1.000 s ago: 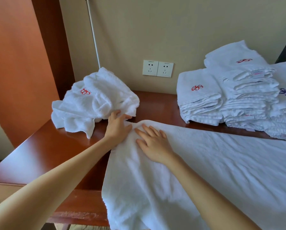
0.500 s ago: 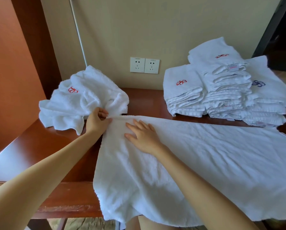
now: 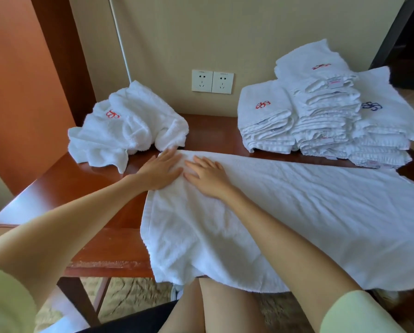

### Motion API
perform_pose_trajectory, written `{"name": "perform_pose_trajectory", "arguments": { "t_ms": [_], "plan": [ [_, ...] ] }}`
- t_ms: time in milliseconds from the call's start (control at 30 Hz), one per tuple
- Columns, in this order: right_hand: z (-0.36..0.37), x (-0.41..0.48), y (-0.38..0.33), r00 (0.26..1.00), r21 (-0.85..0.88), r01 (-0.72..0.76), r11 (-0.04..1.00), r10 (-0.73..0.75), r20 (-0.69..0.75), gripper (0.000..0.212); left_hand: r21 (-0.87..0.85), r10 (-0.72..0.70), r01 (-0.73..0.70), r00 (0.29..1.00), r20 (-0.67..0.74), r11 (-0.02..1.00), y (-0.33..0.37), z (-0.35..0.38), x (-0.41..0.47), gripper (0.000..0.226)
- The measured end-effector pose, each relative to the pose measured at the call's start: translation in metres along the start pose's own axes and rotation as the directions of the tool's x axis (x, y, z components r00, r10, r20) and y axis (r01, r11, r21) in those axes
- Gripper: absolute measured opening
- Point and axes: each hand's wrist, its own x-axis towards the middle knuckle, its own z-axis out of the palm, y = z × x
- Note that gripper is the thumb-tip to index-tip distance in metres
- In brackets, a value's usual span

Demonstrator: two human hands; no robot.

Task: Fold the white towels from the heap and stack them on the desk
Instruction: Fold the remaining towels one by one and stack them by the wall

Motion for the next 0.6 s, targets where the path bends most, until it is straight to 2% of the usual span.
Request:
{"name": "perform_pose_trajectory", "arguments": {
  "t_ms": [100, 167, 267, 333, 400, 500, 600],
  "plan": [
    [0.001, 0.002, 0.000, 1.000, -0.006, 0.001, 1.000, -0.001, 0.004, 0.053, -0.005, -0.023, 0.023, 0.999, 0.035, 1.000, 0.001, -0.001, -0.007, 0.058],
    [0.003, 0.004, 0.001, 0.999, 0.024, 0.007, 1.000, -0.006, -0.047, 0.052, -0.003, -0.046, 0.046, 0.999, 0.025, 0.999, 0.004, -0.002, -0.012, 0.056],
    [0.003, 0.002, 0.002, 0.977, 0.225, 0.060, 0.972, -0.011, -0.214, 0.045, 0.200, -0.046, 0.050, 0.999, -0.023, 0.979, 0.018, -0.004, -0.016, 0.046],
    [-0.001, -0.007, 0.000, 0.965, 0.395, 0.100, 0.913, 0.008, -0.263, 0.034, 0.236, -0.015, 0.043, 0.992, -0.121, 0.971, 0.030, -0.006, -0.020, 0.042],
    [-0.005, -0.021, 0.000, 0.966, 0.441, 0.101, 0.892, 0.018, -0.258, 0.027, 0.215, 0.014, 0.025, 0.984, -0.177, 0.976, 0.046, -0.010, -0.030, 0.041],
    [-0.007, -0.050, 0.009, 0.964, 0.412, 0.103, 0.905, 0.011, -0.266, 0.023, 0.151, 0.150, -0.124, 0.973, -0.177, 0.981, 0.068, -0.005, -0.059, 0.039],
    [-0.007, -0.087, 0.020, 0.944, 0.456, 0.113, 0.883, 0.048, -0.326, 0.020, 0.108, 0.363, -0.347, 0.875, -0.321, 0.931, 0.080, 0.006, -0.100, 0.040]
  ]
}}
